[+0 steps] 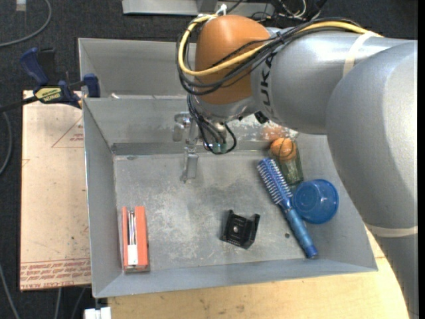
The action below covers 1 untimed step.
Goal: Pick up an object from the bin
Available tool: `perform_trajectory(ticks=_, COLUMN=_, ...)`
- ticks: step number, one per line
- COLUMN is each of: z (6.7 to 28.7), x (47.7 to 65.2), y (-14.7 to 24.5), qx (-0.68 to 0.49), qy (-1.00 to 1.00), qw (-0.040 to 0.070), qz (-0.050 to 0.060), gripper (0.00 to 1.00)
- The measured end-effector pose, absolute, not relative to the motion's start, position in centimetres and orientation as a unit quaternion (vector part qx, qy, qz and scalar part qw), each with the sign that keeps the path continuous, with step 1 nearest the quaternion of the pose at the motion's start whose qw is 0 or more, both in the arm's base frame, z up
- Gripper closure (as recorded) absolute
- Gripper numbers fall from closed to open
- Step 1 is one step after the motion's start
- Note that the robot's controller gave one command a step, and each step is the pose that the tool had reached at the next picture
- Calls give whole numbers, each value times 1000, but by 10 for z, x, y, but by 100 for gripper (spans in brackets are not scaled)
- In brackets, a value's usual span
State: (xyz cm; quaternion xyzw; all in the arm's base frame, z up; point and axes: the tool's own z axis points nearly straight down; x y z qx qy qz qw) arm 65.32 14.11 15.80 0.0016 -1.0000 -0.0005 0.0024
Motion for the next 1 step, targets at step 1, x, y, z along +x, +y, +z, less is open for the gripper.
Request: perform_trajectory(ticks=1, z=163, x=654, y=140, qx=1, qy=-1000, qw=-1, qz=-1, gripper=0)
